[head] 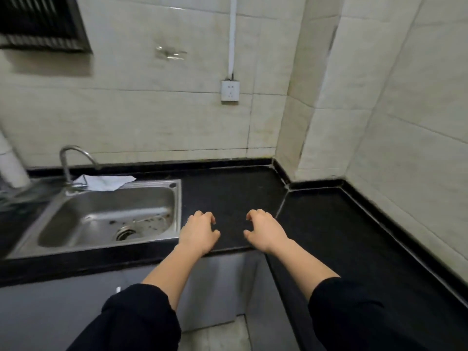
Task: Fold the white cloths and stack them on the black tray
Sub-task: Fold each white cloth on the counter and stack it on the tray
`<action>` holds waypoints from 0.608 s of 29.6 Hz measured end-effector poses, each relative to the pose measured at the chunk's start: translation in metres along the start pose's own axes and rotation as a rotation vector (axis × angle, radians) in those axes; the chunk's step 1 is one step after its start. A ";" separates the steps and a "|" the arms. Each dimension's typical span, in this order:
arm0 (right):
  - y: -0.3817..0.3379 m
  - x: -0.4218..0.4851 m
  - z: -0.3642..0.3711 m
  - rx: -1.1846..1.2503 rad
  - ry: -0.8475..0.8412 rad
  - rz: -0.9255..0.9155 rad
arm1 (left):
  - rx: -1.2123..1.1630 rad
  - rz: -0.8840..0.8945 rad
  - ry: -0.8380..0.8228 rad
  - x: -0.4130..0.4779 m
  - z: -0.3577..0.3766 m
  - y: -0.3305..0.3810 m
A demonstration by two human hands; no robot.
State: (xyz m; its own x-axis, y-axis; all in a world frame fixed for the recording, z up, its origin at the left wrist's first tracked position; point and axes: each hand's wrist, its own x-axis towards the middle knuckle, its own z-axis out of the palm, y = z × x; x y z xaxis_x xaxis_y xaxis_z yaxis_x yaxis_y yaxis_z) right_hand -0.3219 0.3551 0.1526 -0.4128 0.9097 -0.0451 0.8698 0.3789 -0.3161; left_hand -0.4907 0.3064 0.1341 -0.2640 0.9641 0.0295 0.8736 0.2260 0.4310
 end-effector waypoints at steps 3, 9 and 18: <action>-0.037 0.055 0.016 -0.023 -0.072 -0.096 | -0.014 -0.123 0.037 0.027 -0.020 -0.045; -0.113 0.126 0.050 -0.062 -0.158 -0.272 | -0.036 -0.320 0.093 0.053 -0.052 -0.125; -0.249 0.228 0.111 -0.062 -0.253 -0.417 | -0.049 -0.494 0.135 0.107 -0.085 -0.273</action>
State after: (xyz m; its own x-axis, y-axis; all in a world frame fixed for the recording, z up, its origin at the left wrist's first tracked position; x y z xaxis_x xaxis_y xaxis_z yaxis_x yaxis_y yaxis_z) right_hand -0.6630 0.4496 0.1162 -0.7752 0.6117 -0.1578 0.6279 0.7184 -0.2994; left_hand -0.7929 0.3362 0.0965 -0.6937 0.7165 -0.0732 0.6120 0.6400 0.4646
